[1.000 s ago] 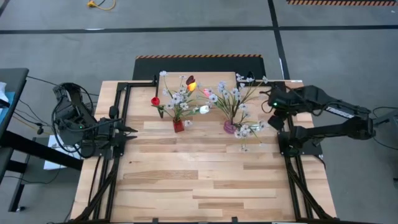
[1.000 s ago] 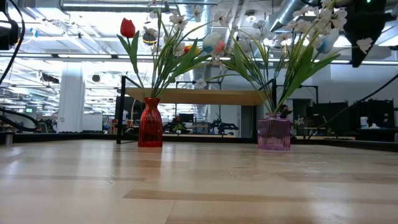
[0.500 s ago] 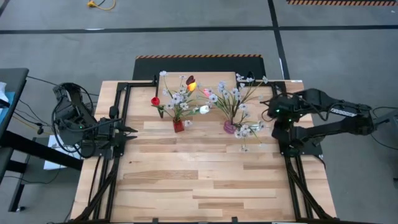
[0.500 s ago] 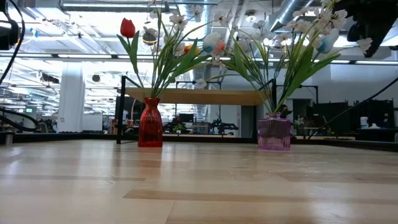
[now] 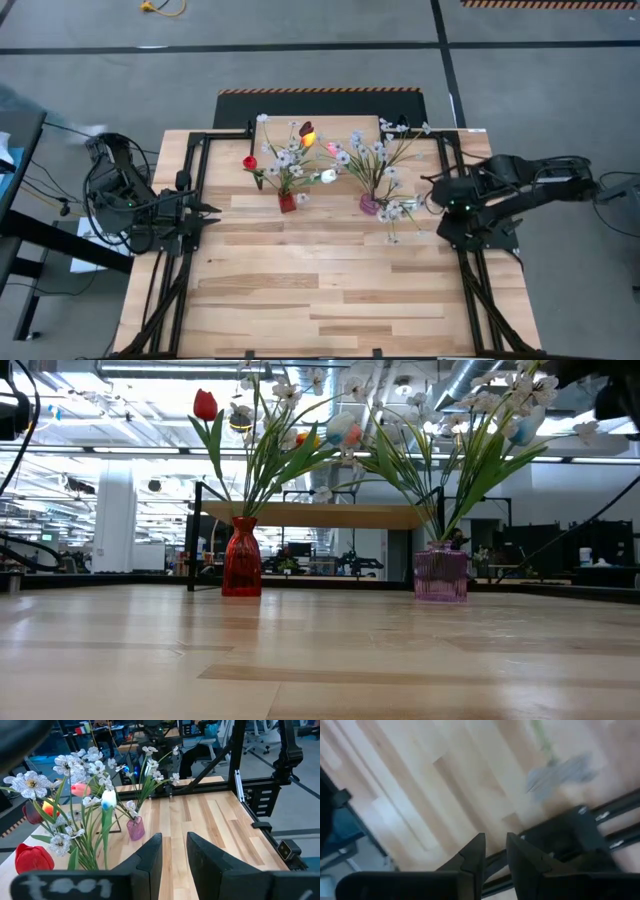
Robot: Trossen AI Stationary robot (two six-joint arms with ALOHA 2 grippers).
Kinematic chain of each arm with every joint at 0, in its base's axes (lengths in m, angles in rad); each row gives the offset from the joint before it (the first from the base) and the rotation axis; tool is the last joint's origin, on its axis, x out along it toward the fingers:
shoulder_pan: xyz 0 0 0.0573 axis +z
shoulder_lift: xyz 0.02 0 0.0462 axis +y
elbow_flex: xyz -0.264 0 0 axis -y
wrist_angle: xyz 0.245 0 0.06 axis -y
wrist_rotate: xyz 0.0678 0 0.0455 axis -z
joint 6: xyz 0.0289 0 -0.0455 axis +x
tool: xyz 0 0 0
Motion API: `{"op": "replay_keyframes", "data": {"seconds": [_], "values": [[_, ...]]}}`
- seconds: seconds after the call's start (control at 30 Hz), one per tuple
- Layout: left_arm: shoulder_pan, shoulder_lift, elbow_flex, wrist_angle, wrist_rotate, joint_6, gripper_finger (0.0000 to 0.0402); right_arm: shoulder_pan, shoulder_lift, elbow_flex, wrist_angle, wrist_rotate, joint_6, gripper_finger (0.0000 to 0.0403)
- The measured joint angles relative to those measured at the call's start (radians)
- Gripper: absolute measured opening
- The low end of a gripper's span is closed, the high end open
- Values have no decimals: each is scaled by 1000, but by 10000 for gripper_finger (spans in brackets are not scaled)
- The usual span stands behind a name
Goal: Pick and place flowers into a vace then onto a shelf
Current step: Put the pink vase on the shelf
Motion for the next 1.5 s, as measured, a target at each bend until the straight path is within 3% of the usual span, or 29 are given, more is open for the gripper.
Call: {"op": "replay_keyframes", "data": {"seconds": [0.23, 0.53, 0.93, 1.27, 1.5], "values": [[0, 0, 0, 0, 1, 0, 80, 170, 21, 0, 4, 15, 279, 70], [0, 0, 0, 0, 2, -3, 80, 403, 32, 0, 95, 250, 557, 84], [0, 0, 0, 0, 45, -16, 80, 648, 141, -84, 108, 301, 877, 159], [0, 0, 0, 0, 52, -27, 80, 837, 247, -140, 149, 481, 1155, 209], [0, 0, 0, 0, 53, -27, 80, 897, 382, -146, 147, 619, 1292, 222]]}}
